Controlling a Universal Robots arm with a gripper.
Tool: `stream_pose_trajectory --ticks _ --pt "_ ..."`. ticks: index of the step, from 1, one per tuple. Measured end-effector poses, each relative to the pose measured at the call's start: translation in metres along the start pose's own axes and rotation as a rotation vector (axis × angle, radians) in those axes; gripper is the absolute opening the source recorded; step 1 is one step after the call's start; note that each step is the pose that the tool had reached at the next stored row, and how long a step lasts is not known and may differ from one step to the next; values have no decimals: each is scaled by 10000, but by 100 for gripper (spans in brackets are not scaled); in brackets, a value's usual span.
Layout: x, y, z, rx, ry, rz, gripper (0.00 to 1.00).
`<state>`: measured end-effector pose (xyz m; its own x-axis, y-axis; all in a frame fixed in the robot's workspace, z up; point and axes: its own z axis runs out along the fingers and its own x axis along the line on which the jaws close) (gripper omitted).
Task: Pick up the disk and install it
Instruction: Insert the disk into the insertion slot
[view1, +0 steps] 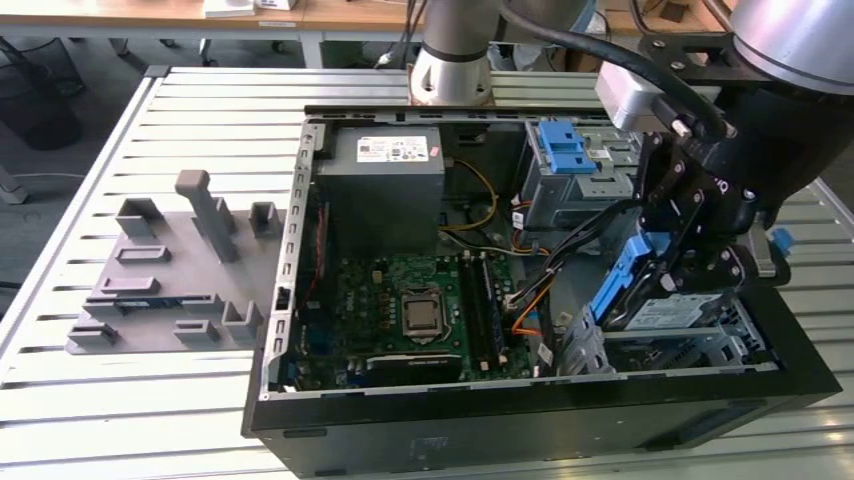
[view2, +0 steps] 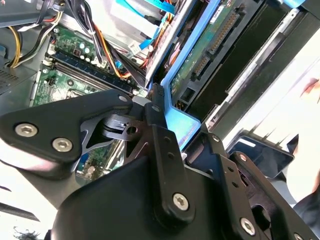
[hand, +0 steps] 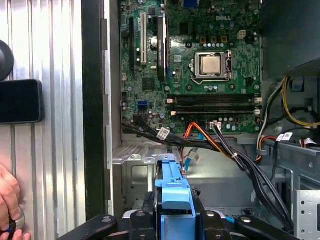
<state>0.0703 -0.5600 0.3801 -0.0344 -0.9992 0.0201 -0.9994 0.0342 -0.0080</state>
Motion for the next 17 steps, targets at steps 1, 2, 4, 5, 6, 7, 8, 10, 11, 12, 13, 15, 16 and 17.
stream_pose_trajectory --ticks 1,2,4,5,6,7,8,10,11,12,13,15,16,17 --pt "0 0 8 0 0 1 37" --pt "0 0 17 1 0 0 37" --pt "-1 0 36 0 1 0 37" --pt "-1 1 46 1 0 1 37" --pt "-1 1 56 0 0 0 37" --pt "-1 1 65 0 1 0 37" --pt "-2 1 72 0 1 0 37" --pt "-2 1 74 0 3 0 37" --pt "-1 1 75 0 3 0 37" --pt "-1 1 75 0 2 0 37" --pt "-2 1 76 0 1 0 37" --pt "-2 1 77 1 -1 1 38" --pt "-2 1 77 0 1 1 38" --pt "-2 1 77 0 1 0 38"
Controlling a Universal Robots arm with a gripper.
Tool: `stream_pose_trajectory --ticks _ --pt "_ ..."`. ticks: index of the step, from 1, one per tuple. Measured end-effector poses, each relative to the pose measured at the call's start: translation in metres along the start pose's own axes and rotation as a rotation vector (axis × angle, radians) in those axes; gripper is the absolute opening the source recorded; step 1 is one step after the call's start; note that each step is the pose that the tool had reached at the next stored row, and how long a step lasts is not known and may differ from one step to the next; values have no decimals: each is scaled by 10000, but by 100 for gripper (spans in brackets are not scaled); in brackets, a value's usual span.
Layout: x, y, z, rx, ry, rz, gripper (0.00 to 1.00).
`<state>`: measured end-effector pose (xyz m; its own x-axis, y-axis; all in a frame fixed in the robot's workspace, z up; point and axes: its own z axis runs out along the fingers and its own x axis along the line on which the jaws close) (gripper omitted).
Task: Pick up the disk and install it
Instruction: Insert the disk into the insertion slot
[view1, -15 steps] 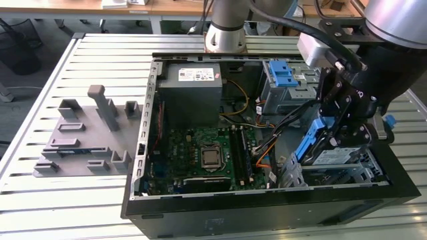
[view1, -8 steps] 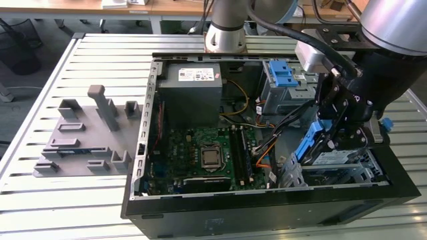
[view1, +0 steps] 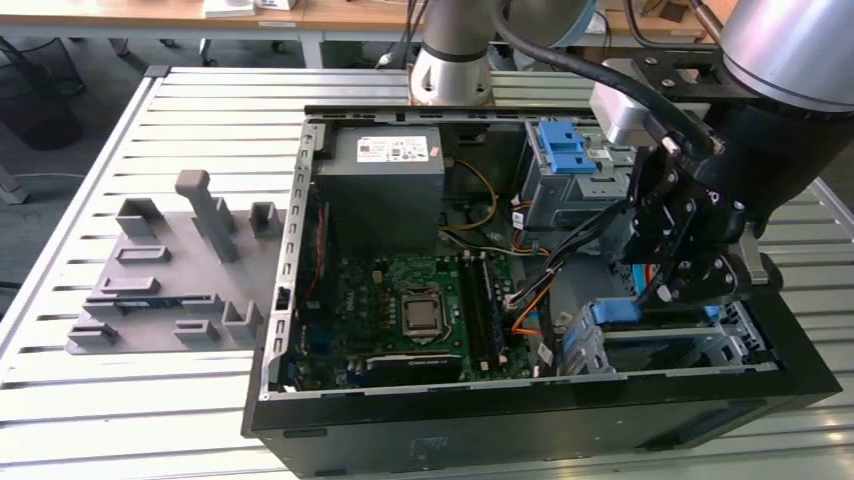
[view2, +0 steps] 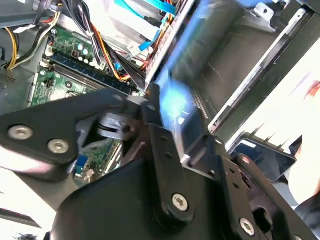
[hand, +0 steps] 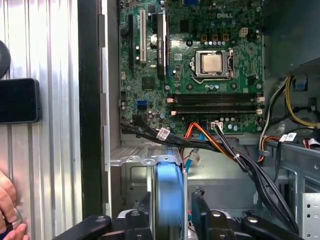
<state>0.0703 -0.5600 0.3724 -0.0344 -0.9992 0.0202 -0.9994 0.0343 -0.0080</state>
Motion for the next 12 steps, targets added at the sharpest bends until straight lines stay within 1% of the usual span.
stream_pose_trajectory --ticks 1,2,3,6,8,9,10,12 --pt "0 0 1 0 -3 0 44" --pt "0 0 1 0 -1 0 44" --pt "0 0 1 0 -2 0 50" --pt "0 0 2 0 0 0 50" --pt "0 0 2 0 0 0 49" --pt "0 0 2 0 0 0 42" --pt "0 0 3 0 0 0 42" --pt "0 0 3 0 -1 0 30"
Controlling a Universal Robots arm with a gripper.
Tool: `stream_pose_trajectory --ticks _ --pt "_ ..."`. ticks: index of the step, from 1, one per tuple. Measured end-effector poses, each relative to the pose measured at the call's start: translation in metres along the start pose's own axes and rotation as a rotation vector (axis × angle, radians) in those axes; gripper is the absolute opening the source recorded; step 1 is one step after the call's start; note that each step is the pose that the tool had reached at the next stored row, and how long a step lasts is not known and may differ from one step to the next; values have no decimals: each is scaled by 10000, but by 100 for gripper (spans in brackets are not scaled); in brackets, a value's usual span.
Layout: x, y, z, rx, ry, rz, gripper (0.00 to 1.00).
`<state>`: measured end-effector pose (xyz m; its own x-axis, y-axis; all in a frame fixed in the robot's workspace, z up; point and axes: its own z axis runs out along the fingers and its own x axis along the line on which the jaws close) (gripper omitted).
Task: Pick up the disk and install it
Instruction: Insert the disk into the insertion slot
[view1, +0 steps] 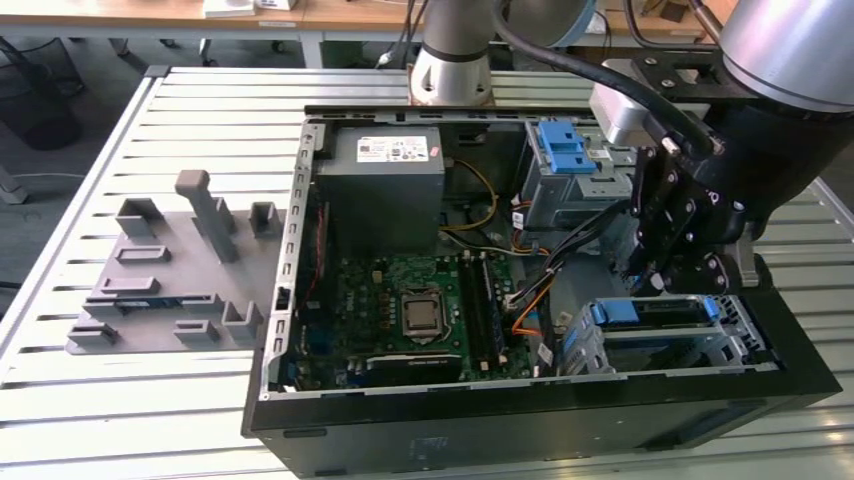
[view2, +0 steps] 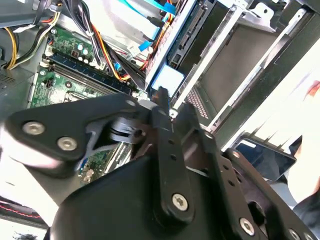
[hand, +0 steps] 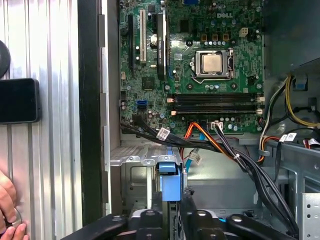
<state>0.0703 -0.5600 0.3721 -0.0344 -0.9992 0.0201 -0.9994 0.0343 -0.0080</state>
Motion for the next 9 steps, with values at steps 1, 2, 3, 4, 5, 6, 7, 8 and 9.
stream_pose_trajectory --ticks 1,2,3,4,5,6,7,8,9 --pt "0 0 0 0 0 0 30" --pt "0 0 1 0 0 0 24" --pt "0 0 1 0 0 0 24" --pt "0 0 1 0 0 0 18" --pt "0 0 1 0 0 0 13" --pt "0 0 1 0 0 0 13" --pt "0 0 2 0 0 0 11" --pt "0 0 2 0 0 0 11" --pt "0 0 2 0 0 0 11"
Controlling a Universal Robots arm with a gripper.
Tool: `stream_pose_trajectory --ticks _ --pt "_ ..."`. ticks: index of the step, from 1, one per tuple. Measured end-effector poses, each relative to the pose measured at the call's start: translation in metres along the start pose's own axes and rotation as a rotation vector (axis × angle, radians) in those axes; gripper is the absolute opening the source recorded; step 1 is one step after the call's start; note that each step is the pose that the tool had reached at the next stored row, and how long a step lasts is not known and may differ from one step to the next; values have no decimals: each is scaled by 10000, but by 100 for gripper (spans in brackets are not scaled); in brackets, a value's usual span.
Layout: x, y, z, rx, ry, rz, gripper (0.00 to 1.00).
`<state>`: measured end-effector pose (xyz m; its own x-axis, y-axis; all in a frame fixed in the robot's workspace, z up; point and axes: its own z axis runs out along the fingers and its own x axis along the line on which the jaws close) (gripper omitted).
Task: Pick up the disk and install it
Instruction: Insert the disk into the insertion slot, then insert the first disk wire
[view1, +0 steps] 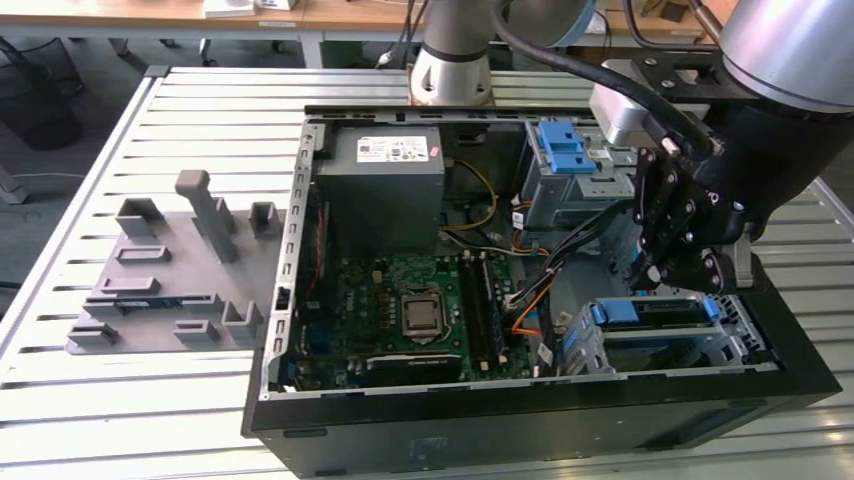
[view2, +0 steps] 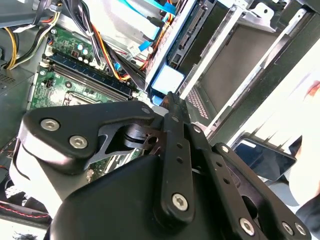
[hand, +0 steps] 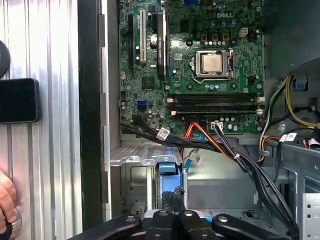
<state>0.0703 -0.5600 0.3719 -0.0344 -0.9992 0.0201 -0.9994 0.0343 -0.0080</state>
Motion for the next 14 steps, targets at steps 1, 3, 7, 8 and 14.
stream_pose_trajectory --ticks 1,3,7,8,14 --pt "0 0 0 0 0 0 11" --pt "0 0 6 0 0 0 11" --pt "0 0 7 0 0 0 11" --pt "0 0 7 0 -1 0 11" --pt "-1 -21 8 0 -1 0 11"
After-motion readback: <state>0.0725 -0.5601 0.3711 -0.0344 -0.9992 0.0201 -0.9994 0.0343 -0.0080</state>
